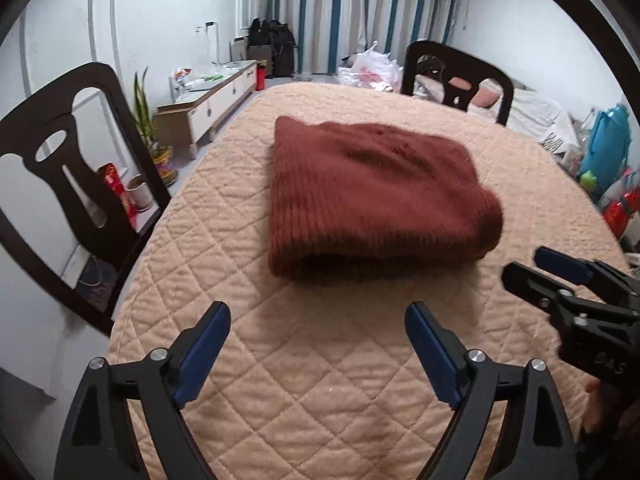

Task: Fold small clothes

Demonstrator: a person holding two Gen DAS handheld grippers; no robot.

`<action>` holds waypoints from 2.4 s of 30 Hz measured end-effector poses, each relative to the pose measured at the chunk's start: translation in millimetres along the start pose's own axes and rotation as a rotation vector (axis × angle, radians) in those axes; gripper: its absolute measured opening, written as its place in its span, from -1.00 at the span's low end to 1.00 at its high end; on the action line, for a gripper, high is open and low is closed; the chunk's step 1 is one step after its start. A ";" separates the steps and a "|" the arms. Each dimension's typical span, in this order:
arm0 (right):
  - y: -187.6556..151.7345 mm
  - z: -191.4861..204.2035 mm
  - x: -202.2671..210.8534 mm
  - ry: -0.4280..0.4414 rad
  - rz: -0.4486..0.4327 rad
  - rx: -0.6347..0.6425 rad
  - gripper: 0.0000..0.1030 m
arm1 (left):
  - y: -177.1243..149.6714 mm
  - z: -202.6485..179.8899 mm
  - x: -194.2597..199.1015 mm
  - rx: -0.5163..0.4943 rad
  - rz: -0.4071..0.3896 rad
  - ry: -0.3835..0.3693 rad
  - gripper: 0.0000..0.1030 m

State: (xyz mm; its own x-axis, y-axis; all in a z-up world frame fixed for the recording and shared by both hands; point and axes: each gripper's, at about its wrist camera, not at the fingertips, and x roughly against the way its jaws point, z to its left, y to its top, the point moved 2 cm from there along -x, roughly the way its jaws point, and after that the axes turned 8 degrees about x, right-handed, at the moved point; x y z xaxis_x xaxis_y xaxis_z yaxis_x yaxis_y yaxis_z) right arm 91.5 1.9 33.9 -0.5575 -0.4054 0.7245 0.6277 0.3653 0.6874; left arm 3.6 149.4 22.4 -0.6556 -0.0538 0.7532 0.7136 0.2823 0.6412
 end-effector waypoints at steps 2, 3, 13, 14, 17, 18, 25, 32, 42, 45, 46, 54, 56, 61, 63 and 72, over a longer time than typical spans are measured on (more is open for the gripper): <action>-7.2 -1.5 -0.8 0.021 0.017 -0.021 0.24 | -4.0 0.8 -4.0 0.002 0.005 0.013 0.77; -9.6 -1.1 -1.9 0.030 0.029 -0.025 0.24 | -5.1 1.4 -6.0 0.002 0.015 0.009 0.77; -27.8 2.3 -10.9 -0.026 0.109 -0.007 0.24 | -15.1 -2.3 -15.3 -0.006 0.055 0.019 0.78; -29.0 1.5 -12.0 -0.035 0.116 -0.004 0.24 | -16.2 -2.8 -16.0 -0.009 0.054 0.024 0.78; -31.1 3.8 -12.1 -0.068 0.114 0.024 0.24 | -17.4 -4.6 -16.7 -0.016 0.049 0.034 0.81; -31.5 6.6 -12.6 -0.077 0.114 0.035 0.24 | -17.6 -5.4 -17.6 -0.019 0.051 0.033 0.85; -32.7 7.8 -13.8 -0.100 0.114 0.056 0.25 | -19.5 -9.3 -20.7 -0.041 0.059 0.040 0.97; -32.8 3.9 -13.3 -0.097 0.110 0.036 0.27 | -19.5 -9.8 -21.3 -0.046 0.063 0.047 0.99; -33.6 2.0 -13.6 -0.107 0.109 0.020 0.27 | -18.8 -8.2 -21.1 -0.045 0.063 0.046 0.99; -32.9 2.9 -14.4 -0.104 0.108 0.024 0.30 | -18.7 -8.6 -21.4 -0.045 0.063 0.046 0.99; -32.9 2.5 -14.7 -0.101 0.109 0.027 0.35 | -18.7 -8.8 -21.4 -0.046 0.063 0.047 0.99; -31.9 2.0 -15.1 -0.103 0.106 0.031 0.37 | -18.6 -8.7 -21.4 -0.046 0.063 0.047 0.99; -31.5 1.1 -15.1 -0.103 0.106 0.030 0.37 | -18.6 -8.6 -21.2 -0.046 0.063 0.047 0.99; -32.2 2.6 -15.0 -0.102 0.106 0.030 0.37 | -18.6 -8.9 -21.4 -0.046 0.063 0.047 0.99; -32.2 2.7 -15.0 -0.102 0.107 0.030 0.37 | -18.6 -9.0 -21.5 -0.046 0.063 0.047 0.99; -32.4 2.9 -15.0 -0.102 0.106 0.030 0.37 | -18.6 -9.1 -21.3 -0.046 0.063 0.047 0.99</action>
State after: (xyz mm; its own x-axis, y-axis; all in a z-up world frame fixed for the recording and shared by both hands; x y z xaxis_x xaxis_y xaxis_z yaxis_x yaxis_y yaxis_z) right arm 77.9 -1.4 0.9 -0.5418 -0.2765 0.7937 0.6706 0.4271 0.6066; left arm 6.6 136.6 -4.2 -0.5972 -0.0823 0.7979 0.7645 0.2426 0.5972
